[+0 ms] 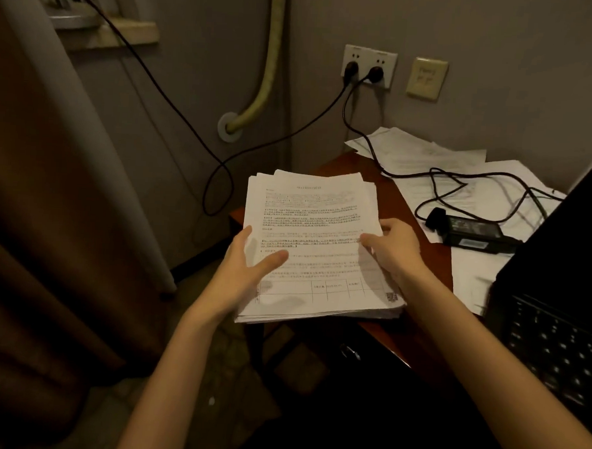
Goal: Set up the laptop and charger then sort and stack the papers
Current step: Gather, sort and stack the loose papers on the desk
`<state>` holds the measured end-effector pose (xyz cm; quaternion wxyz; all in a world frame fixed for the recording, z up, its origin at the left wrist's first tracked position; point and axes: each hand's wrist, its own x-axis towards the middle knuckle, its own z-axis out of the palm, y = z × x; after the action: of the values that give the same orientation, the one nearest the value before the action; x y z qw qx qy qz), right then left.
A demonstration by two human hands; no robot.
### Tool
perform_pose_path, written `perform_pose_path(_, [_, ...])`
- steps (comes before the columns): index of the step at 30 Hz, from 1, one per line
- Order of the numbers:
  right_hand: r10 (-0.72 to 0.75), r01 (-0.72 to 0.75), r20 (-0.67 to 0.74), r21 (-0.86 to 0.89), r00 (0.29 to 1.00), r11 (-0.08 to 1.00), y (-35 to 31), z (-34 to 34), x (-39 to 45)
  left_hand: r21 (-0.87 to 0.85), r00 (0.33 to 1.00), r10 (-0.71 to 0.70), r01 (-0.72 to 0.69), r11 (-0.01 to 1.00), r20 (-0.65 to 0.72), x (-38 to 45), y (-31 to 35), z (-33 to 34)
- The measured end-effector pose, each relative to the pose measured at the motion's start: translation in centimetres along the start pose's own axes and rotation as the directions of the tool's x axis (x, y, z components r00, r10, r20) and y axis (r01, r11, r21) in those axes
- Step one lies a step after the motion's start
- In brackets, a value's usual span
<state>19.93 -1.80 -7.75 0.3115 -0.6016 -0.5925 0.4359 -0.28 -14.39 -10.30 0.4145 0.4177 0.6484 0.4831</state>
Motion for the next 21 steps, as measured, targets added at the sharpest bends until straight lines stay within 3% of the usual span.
perform_pose_path(3, [-0.062,0.055,-0.077,-0.081,0.995,0.995,1.0,-0.3,-0.8,0.126,1.0,0.016,-0.015,0.992,-0.007,-0.1,-0.2,0.2])
perform_pose_path(6, [-0.082,0.076,-0.058,-0.104,0.995,0.992,2.1,-0.3,-1.5,0.201,0.998,0.047,-0.036,0.979,-0.052,0.9,0.0,1.0])
perform_pose_path(10, [-0.081,0.077,-0.046,-0.086,0.996,0.993,2.3,0.7,-2.2,0.417,0.995,-0.02,0.06,0.907,-0.099,2.6,0.1,2.2])
perform_pose_path(13, [-0.079,0.075,-0.03,-0.12,0.996,0.99,2.1,0.5,-2.1,0.475,0.996,-0.054,0.082,0.876,-0.072,3.3,-0.1,2.1])
perform_pose_path(16, [-0.085,0.086,0.016,-0.167,0.996,0.982,1.3,-0.4,-1.2,0.668,0.993,-0.035,0.1,0.738,-0.111,4.1,1.3,2.2])
perform_pose_path(18, [-0.1,0.101,0.019,-0.207,0.995,0.973,0.7,-1.1,-0.2,0.763,0.993,0.034,0.065,0.643,-0.113,5.0,3.0,2.9])
perform_pose_path(21, [-0.116,0.119,0.027,-0.25,0.993,0.961,0.2,-2.1,1.7,0.769,0.989,0.149,-0.1,0.632,0.006,7.3,5.7,4.6])
